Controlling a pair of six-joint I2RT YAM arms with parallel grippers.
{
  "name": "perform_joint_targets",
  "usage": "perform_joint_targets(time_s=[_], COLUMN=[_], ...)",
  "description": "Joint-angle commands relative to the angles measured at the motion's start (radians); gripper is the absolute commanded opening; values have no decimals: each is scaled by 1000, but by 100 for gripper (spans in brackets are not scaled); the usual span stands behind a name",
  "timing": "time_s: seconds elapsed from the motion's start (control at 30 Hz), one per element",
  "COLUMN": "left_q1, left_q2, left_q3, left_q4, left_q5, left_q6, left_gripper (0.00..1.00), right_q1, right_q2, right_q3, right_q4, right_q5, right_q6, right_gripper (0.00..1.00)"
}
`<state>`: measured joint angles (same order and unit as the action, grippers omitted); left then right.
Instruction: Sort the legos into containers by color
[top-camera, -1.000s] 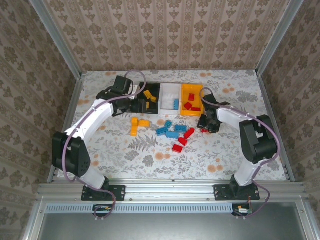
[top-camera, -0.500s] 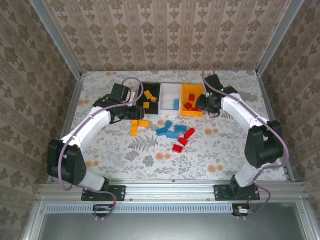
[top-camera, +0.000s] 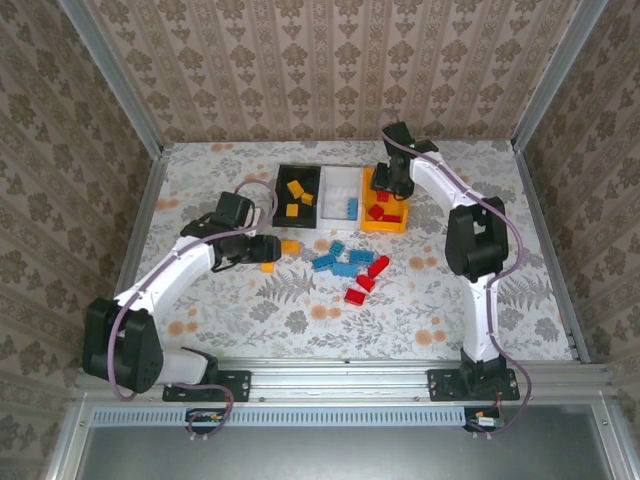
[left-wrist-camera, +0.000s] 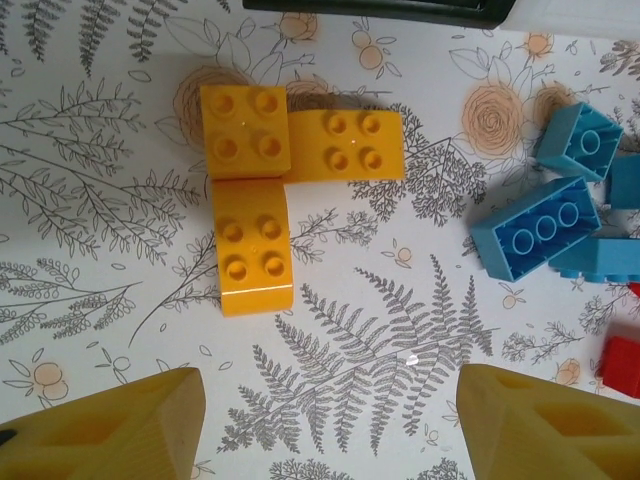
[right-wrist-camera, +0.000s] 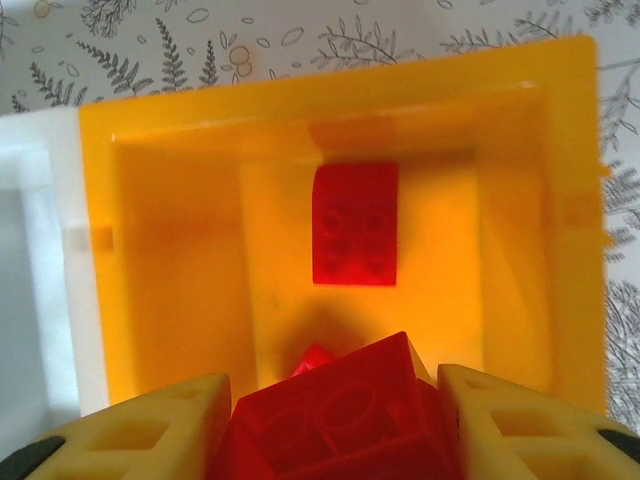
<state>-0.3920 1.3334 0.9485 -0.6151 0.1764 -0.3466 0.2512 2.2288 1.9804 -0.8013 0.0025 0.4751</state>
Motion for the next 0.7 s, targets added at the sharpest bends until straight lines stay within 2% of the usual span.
perform_joint_targets(time_s=[0.0,0.27,0.47,0.67], left_q1=[7,7,6,6], left_q2=[-33,-23,-28,-37], left_q3=[-21,-37,-35,-42], left_q4=[5,27,28,26], left_q5=[-3,2,-2,-6], left_q6=[-21,-26,-26,-26], left_gripper=[69,72,73,75], right_q1=[-7,-9,-7,-12], right_q2=[59,108,90,58], right_q3=[101,173,182,184], right_q4=[-77,-108,-118,-129], right_q5=[2,5,-1,-3], right_q6=[-23,-29,-36,-42], right_gripper=[43,51,62,66])
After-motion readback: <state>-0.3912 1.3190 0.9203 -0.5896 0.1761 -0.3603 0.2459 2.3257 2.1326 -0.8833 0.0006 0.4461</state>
